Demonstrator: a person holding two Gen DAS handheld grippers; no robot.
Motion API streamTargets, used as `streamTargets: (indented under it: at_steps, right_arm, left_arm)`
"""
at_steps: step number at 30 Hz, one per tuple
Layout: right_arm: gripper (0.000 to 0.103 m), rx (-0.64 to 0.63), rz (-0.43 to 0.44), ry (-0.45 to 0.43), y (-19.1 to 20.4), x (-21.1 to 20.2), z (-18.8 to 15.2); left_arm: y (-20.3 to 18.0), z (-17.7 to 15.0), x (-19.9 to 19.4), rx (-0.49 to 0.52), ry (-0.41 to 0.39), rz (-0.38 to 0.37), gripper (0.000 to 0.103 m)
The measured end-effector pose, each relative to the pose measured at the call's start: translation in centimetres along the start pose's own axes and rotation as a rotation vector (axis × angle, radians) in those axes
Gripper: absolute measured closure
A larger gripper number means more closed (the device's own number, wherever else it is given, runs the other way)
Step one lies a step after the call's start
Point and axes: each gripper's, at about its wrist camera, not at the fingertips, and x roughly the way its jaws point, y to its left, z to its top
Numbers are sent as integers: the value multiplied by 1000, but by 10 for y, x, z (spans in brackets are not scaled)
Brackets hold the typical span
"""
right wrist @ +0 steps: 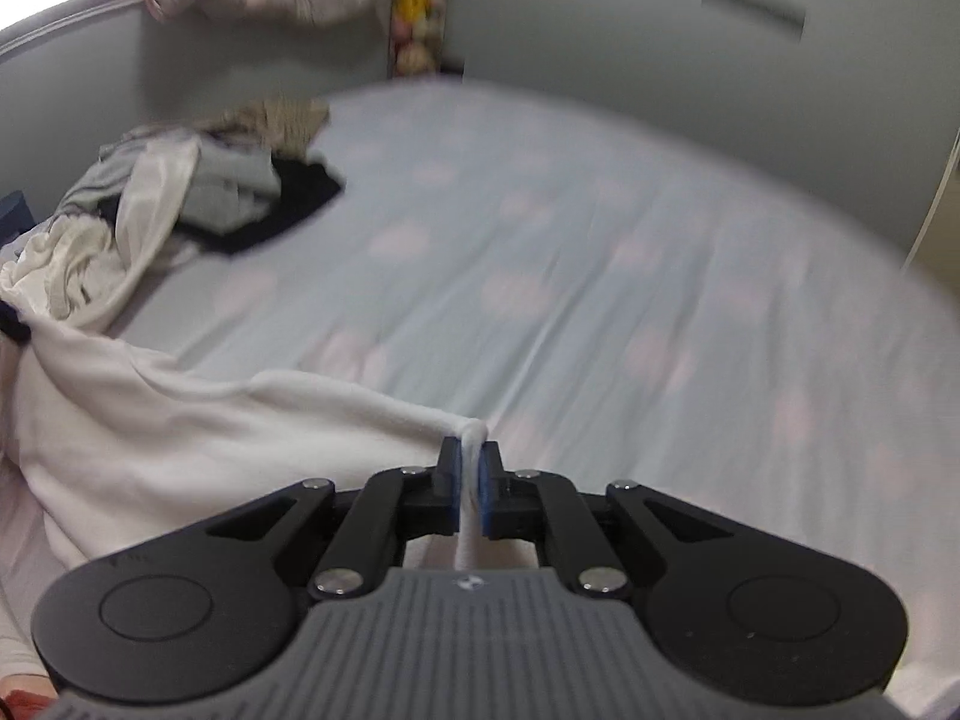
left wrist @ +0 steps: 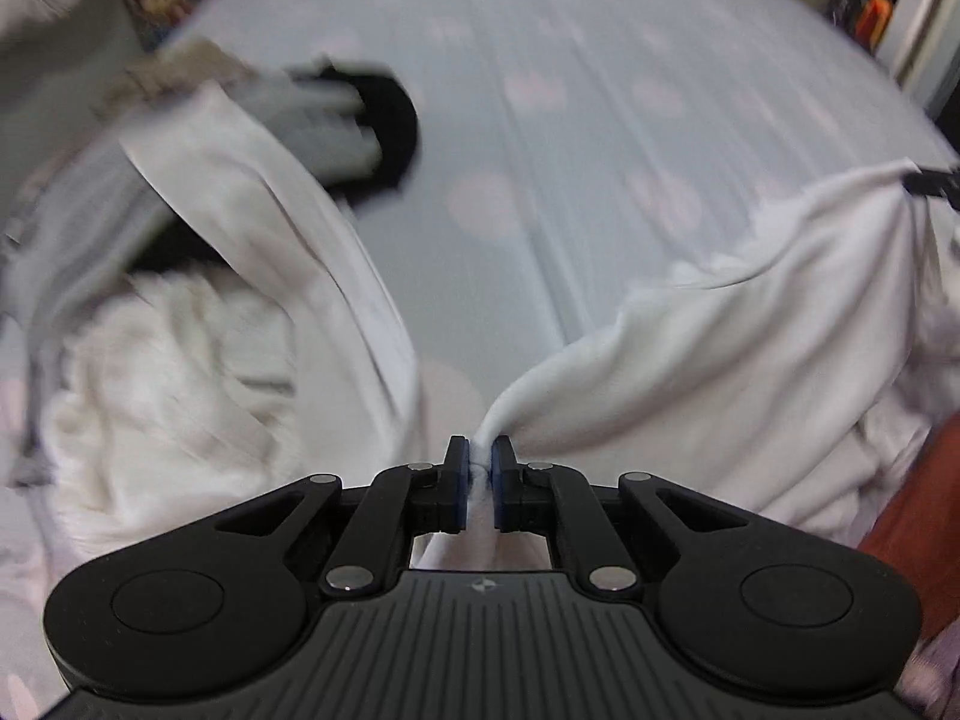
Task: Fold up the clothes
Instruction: 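Grasp the white shirt with both grippers and lift it up off the bed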
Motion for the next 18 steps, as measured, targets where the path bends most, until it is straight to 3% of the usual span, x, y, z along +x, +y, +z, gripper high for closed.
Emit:
streamTargets:
  at_steps: [10, 18]
  right_arm:
    - [97, -78, -191, -354, 12, -150, 60]
    - [97, -72, -369, -600, 16, -251, 87]
  left_arm:
    - [-4, 51, -161, -29, -450, 80, 98]
    - [-30, 60, -265, -11, -785, 89, 98]
